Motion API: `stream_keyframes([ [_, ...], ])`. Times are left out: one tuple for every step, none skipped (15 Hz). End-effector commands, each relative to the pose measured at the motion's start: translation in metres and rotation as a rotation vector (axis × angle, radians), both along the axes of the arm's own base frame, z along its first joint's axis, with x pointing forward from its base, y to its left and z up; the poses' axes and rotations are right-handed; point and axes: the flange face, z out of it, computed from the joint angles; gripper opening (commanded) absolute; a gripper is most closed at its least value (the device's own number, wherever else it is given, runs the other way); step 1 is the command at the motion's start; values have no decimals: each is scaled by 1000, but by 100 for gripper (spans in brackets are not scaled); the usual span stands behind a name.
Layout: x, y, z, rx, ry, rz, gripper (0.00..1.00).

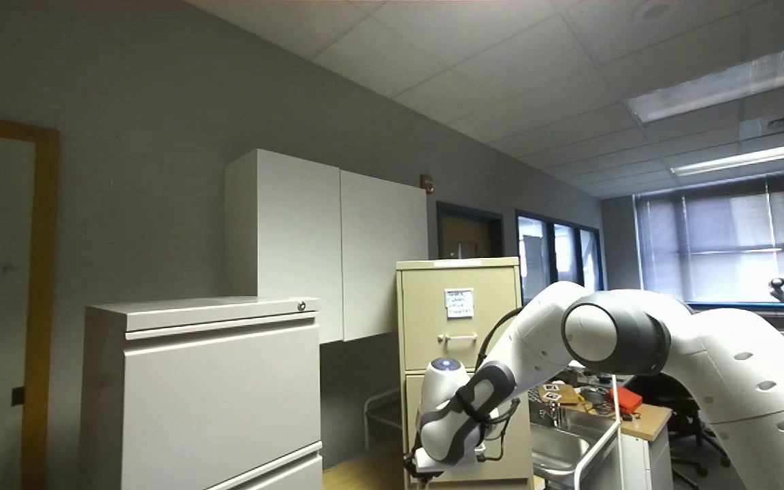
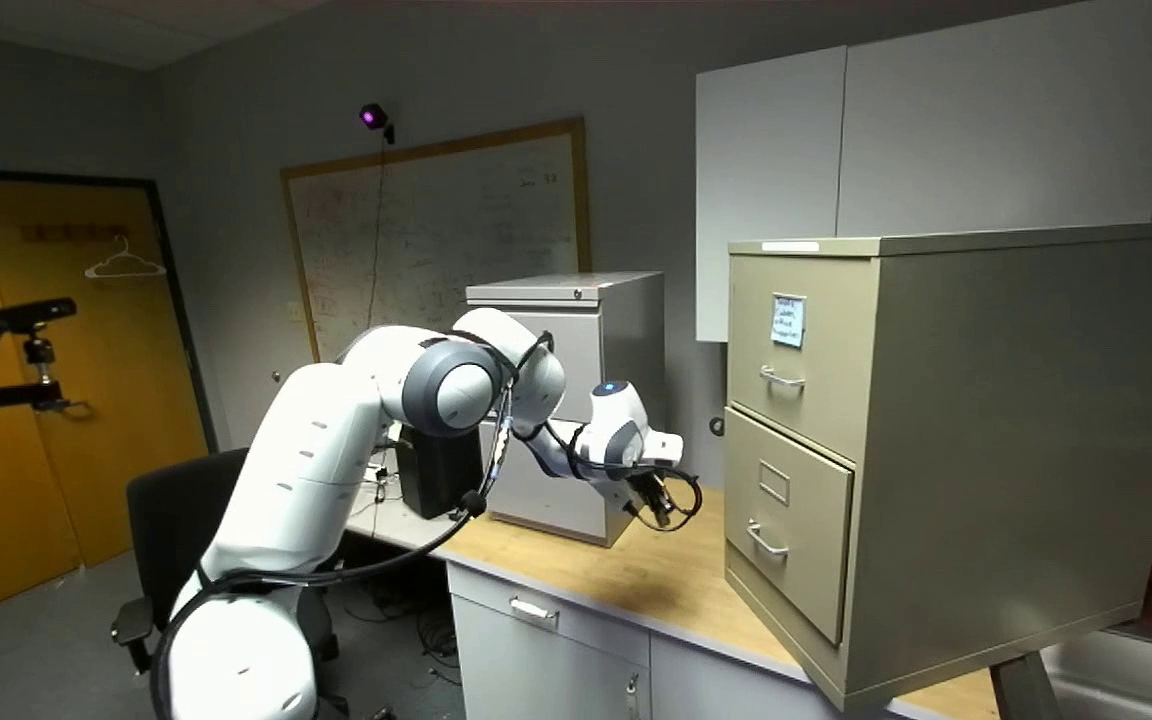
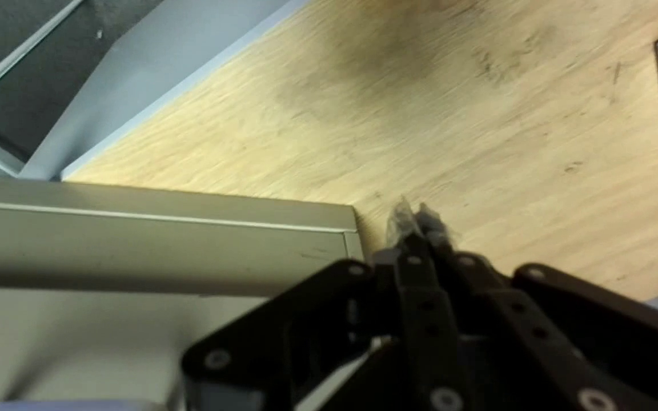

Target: Close the bottom drawer of the right cabinet

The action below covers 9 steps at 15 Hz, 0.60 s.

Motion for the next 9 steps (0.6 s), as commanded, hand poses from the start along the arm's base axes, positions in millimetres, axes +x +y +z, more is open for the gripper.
stream_keyframes([
  [29,-27,30,-165,-41,75,0],
  [38,-34,38,-223,-70,91,0],
  [47,-41,46,-268,-97,102,0],
  [57,-48,53,-311,-134,107,0],
  [67,-53,60,-354,-170,113,0],
  [77,-60,64,-395,-203,119,0],
  [85,-66,65,-430,-233,120,0],
  [93,-73,65,-476,-250,138,0],
  [100,-79,63,-516,-245,162,0],
])
